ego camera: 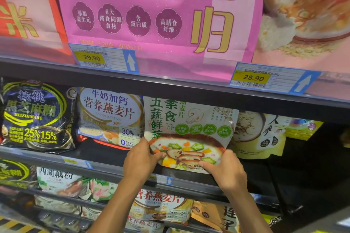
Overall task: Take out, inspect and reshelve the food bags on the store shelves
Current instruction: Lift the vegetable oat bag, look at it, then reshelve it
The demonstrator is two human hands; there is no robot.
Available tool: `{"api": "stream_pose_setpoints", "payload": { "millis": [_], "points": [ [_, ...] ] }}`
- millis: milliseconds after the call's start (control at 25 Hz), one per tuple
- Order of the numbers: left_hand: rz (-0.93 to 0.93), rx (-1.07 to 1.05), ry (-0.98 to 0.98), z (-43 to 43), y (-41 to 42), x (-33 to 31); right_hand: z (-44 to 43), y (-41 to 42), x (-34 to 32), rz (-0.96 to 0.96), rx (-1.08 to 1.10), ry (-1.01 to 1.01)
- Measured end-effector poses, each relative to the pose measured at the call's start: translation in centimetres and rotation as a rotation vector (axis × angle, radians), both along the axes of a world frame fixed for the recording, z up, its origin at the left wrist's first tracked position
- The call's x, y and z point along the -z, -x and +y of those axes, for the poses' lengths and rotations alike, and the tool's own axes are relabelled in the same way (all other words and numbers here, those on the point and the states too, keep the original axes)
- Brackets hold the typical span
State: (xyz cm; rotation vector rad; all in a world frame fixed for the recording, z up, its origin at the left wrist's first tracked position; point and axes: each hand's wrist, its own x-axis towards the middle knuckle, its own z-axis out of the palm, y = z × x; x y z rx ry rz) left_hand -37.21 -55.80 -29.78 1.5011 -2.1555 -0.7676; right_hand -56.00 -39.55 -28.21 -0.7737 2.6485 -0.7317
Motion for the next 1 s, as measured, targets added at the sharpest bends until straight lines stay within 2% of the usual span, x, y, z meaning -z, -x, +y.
{"api": "stream_pose_setpoints", "payload": {
  "millis": [240, 480, 640, 800, 1000],
  "points": [
    [-0.121, 0.009, 0.033, 0.5, -0.4, -0.5, 0.5, -0.3, 0.0, 0.01, -0.008, 0.023],
    [-0.037, 0.081, -0.006, 1.4, -1.9, -0.6, 1.9, -1.5, -0.1, 0.028, 0.014, 0.105],
    [0.027, 0.122, 0.066, 2.3, -3.8, -0.4, 3.1, -2.4, 0.4, 0.065, 0.01, 0.194],
    [0.025, 0.135, 0.187, 4.0, -6.5, 0.2, 5.0, -4.5, 1.2, 0.179, 0.011, 0.248],
    [-0.018, 0.176, 0.304, 7.7, -10.1, 1.2, 8.3, -8.0, 2.2, 0.255, -0.036, 0.202]
  ]
}}
